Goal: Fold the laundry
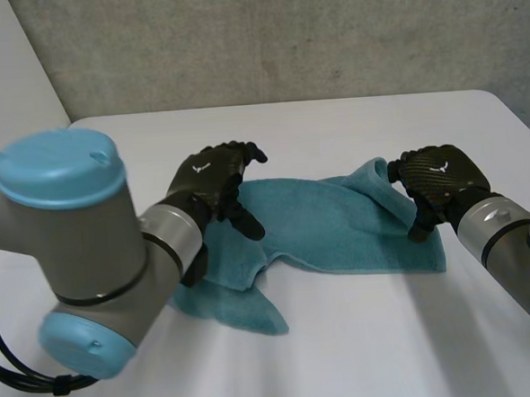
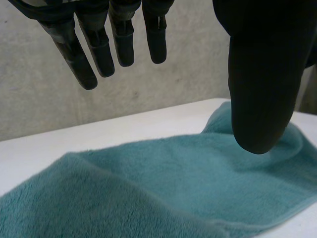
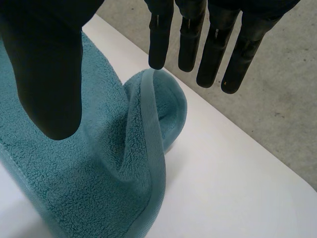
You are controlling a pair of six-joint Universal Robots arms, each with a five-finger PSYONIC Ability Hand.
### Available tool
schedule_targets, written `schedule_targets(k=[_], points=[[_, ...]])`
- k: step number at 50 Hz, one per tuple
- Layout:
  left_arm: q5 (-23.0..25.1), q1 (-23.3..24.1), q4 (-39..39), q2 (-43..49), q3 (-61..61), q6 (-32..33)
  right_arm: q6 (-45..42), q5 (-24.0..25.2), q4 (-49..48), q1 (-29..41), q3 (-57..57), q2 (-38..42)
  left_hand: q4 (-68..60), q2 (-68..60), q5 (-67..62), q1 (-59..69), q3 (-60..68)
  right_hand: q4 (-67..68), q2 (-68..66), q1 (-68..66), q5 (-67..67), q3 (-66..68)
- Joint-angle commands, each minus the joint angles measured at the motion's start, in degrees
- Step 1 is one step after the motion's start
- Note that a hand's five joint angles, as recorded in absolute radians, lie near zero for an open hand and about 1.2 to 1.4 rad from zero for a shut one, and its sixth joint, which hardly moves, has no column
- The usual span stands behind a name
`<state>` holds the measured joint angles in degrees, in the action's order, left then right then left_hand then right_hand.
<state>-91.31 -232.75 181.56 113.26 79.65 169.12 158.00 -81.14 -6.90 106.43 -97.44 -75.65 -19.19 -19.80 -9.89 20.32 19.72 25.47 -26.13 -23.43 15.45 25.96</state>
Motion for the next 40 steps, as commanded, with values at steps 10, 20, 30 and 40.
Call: schedule_targets(k=[10, 20, 30, 40], points=[[-10.1, 9.6, 2.0, 5.6, 3.8, 1.2, 0.0, 0.0, 0.1, 0.1, -0.5, 0.3, -3.6, -3.0, -2.9, 2.5, 3.1, 1.1, -0.4, -3.1, 1.1, 0.6], [-14.0, 8.5, 9.6, 8.5, 3.9, 13.6, 0.5, 0.6, 0.7, 0.4, -0.6, 0.3, -4.1, -3.5, -3.4, 3.0, 3.6, 1.3, -0.6, -3.3, 1.3, 0.8], [-15.1, 1.2, 14.9, 12.9, 4.6, 24.1, 0.7, 0.5, 0.7, 0.8, -1.0, 0.3, -14.7, -14.1, -14.0, 13.6, 14.2, 1.4, -0.8, -3.5, 1.5, 0.9], [-14.7, -2.6, 15.4, 8.0, 7.8, 24.4, 1.5, 0.1, 0.7, 0.6, -1.1, 0.3, -60.8, -60.2, -60.1, 59.7, 60.3, 1.4, -0.8, -3.5, 1.5, 0.9]])
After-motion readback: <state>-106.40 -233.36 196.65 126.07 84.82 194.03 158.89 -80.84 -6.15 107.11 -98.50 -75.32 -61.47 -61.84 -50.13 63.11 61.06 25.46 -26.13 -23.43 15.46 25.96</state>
